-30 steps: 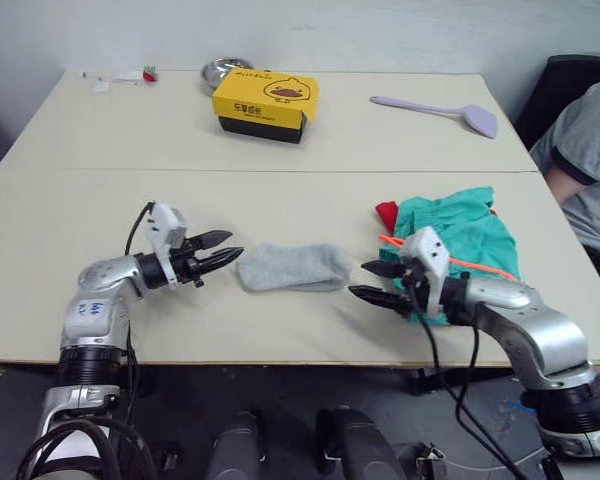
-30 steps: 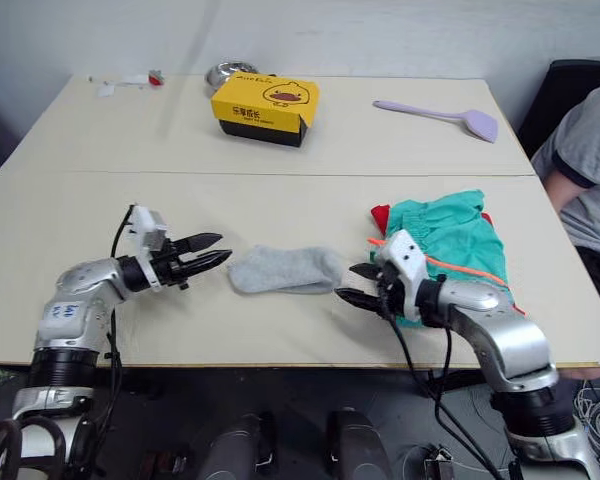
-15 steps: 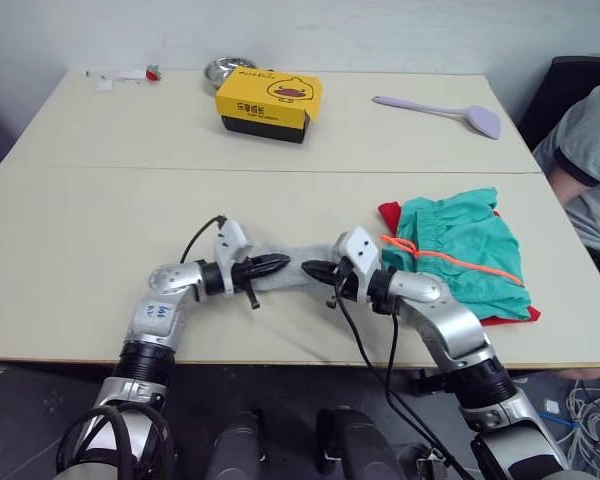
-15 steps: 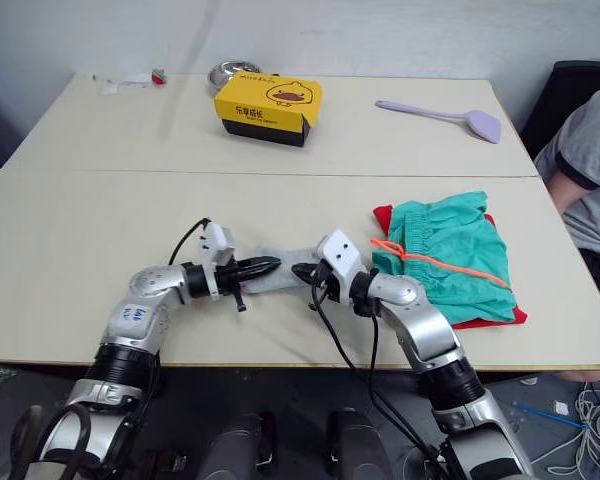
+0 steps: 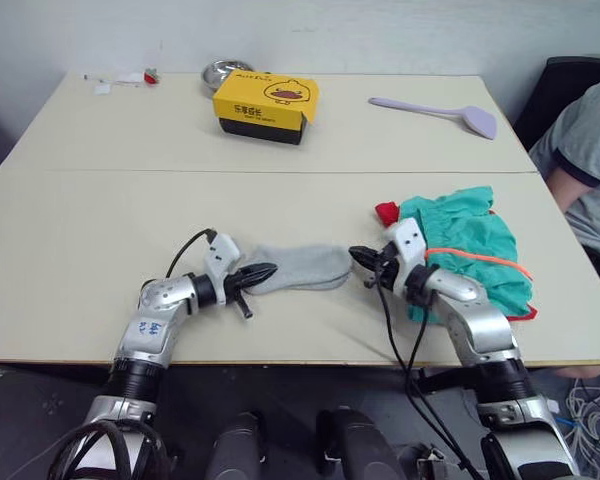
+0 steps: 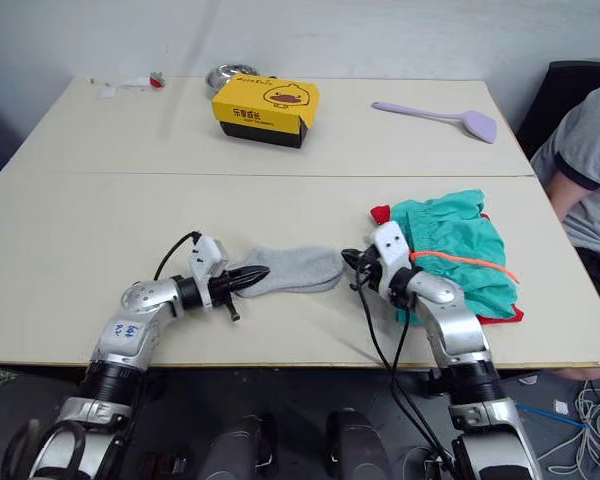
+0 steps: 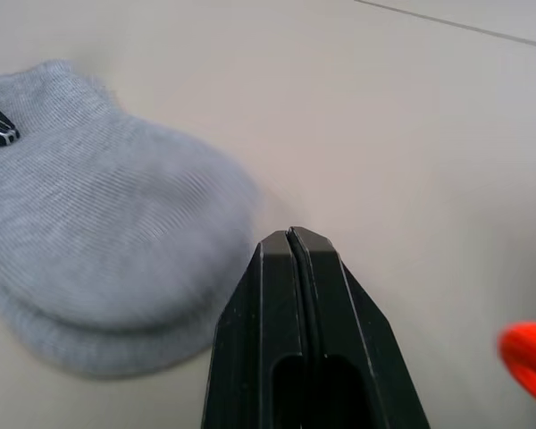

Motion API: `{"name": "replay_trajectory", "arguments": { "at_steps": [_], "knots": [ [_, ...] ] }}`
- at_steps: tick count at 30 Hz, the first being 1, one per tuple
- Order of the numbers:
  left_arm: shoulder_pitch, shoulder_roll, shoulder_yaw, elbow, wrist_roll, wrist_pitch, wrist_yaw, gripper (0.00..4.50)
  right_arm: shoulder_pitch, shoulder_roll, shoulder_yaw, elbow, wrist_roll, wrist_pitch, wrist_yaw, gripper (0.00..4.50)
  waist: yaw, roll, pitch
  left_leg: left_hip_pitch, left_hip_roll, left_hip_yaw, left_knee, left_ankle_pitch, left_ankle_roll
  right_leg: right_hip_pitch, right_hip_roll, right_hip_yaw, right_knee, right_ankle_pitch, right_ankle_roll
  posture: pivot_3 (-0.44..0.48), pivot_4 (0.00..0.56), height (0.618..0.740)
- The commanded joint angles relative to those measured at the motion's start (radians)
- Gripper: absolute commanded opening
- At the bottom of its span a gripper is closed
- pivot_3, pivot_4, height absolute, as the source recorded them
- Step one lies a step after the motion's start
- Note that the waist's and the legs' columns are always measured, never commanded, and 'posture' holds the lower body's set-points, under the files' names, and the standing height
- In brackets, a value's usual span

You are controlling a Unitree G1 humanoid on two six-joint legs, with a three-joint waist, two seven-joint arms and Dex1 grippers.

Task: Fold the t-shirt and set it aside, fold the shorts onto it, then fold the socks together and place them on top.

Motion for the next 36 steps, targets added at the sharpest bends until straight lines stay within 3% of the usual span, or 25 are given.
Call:
{"name": "replay_trajectory", "arguments": {
  "at_steps": [1,3,6,10,14,21,27,30,36],
  "knots": [
    [0.009,-0.007,0.032,-0.030,-0.056,-0.057,-0.050,0.00,0.026,-0.007,-0.077,-0.193,0.171,0.135,0.026,0.17,0.001,0.001,0.001,0.000,0.000,0.000,0.000,0.000,0.000,0.000,0.000,0.000,0.000,0.000,0.000,0.000,0.150,0.740],
    [-0.014,0.005,0.046,-0.025,-0.082,-0.101,-0.105,0.00,0.067,-0.034,-0.131,-0.341,0.350,0.372,-0.006,0.59,0.003,0.001,0.001,-0.001,0.000,0.000,0.000,0.000,0.000,-0.001,0.000,0.000,0.000,0.000,0.000,0.000,0.150,0.740],
    [-0.051,0.040,0.040,0.013,-0.079,-0.141,-0.180,0.00,0.101,-0.047,-0.201,-0.458,0.549,0.681,-0.132,1.66,0.004,0.001,0.001,-0.002,0.000,-0.002,0.000,0.000,0.000,0.000,0.000,-0.001,-0.001,0.000,0.000,0.000,0.150,0.740],
    [-0.115,0.068,0.023,0.134,-0.035,-0.208,-0.228,0.00,0.094,0.055,-0.292,-0.473,0.673,0.903,-0.363,3.07,0.003,0.001,0.001,-0.002,0.000,-0.002,0.000,-0.001,0.000,0.000,-0.001,-0.001,-0.001,0.000,-0.002,0.000,0.150,0.740],
    [-0.166,0.069,0.000,0.251,0.011,-0.283,-0.257,0.00,0.082,0.127,-0.316,-0.465,0.664,0.960,-0.498,4.45,0.002,0.001,0.001,-0.003,0.000,-0.001,-0.001,0.000,0.001,-0.002,-0.001,-0.001,-0.002,0.000,-0.002,0.000,0.150,0.740],
    [-0.238,0.013,-0.018,0.408,0.066,-0.347,-0.213,0.00,-0.012,0.301,-0.371,-0.352,0.647,0.996,-0.684,4.45,0.000,0.001,0.001,-0.006,0.000,0.000,-0.001,0.000,0.003,-0.005,0.000,-0.001,-0.002,0.001,-0.001,0.000,0.150,0.740],
    [-0.235,-0.023,-0.019,0.404,0.073,-0.338,-0.195,0.00,-0.091,0.392,-0.408,-0.255,0.651,0.996,-0.744,4.45,-0.005,0.001,0.001,-0.005,0.000,0.000,-0.001,0.001,0.003,-0.005,0.000,0.000,-0.001,0.001,-0.001,0.000,0.150,0.740],
    [-0.227,-0.027,-0.019,0.390,0.073,-0.328,-0.194,0.00,-0.116,0.405,-0.411,-0.216,0.622,0.945,-0.757,3.84,-0.007,0.001,0.001,-0.005,0.000,0.000,-0.001,0.001,0.002,-0.005,0.000,0.000,-0.001,0.001,-0.001,0.000,0.150,0.740],
    [-0.214,-0.031,-0.018,0.363,0.070,-0.310,-0.181,0.00,-0.142,0.377,-0.399,-0.197,0.583,0.856,-0.750,1.63,-0.006,0.001,0.001,-0.005,0.000,0.000,-0.001,0.001,0.002,-0.005,0.000,0.000,-0.001,0.001,-0.001,0.000,0.150,0.740]
  ]
}}
